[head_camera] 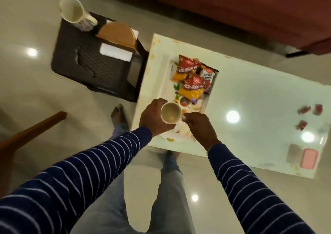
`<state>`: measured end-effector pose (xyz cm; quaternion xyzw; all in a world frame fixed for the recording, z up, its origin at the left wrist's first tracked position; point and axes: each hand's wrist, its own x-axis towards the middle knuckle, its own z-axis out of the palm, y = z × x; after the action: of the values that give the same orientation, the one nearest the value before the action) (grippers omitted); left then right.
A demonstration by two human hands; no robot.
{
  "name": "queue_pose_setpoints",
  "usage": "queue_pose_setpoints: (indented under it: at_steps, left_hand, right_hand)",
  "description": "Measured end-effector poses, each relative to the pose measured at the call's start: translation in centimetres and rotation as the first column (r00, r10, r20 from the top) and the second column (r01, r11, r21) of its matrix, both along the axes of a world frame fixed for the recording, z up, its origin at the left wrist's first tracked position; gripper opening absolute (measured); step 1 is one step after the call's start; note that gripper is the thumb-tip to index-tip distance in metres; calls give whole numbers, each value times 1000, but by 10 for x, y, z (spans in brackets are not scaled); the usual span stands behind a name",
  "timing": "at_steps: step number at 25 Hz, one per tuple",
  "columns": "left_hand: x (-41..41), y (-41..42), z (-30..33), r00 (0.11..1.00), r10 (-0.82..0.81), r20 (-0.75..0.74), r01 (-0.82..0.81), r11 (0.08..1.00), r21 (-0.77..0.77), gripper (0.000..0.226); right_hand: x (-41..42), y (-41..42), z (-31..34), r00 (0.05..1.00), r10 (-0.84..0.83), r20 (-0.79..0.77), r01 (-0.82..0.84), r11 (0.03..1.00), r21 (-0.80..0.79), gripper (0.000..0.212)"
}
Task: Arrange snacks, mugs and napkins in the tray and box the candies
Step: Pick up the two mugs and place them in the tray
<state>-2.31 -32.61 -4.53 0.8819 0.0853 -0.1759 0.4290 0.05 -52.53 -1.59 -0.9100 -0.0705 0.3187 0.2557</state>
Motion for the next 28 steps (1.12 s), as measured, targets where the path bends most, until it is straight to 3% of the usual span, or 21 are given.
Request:
queue_pose_setpoints:
  at_steps: [7, 16, 20, 22, 25, 28]
  left_hand:
    - [-55, -84, -53, 995, -85, -51, 86, 996, 35, 90]
    - [-60, -105, -78, 995, -102, 16, 100, 993, 65, 89]
    - [-61, -112, -80, 992, -125, 3, 125, 991, 40, 94]
    - [-61, -109, -80, 987, -157, -23, 157, 987, 21, 106]
    - [-62, -82, -72, 985, -174, 1, 174, 984, 33, 119]
    - [-48, -17, -68, 994, -90, 54, 90, 996, 19, 103]
  right_hand:
    - [-67, -88, -62, 998, -57, -38, 57, 998, -18, 24]
    - [-80, -107, -92, 989, -124, 82, 120, 991, 52, 20]
    - [-82, -115, -89, 984, -172, 34, 171, 985, 35, 22]
    - [-83, -117, -86, 987, -161, 12, 161, 987, 5, 32]
    - [-78, -113, -73, 992, -30, 120, 42, 995, -93, 71]
    - [-53, -95, -56, 984, 23, 175, -1, 992, -123, 92]
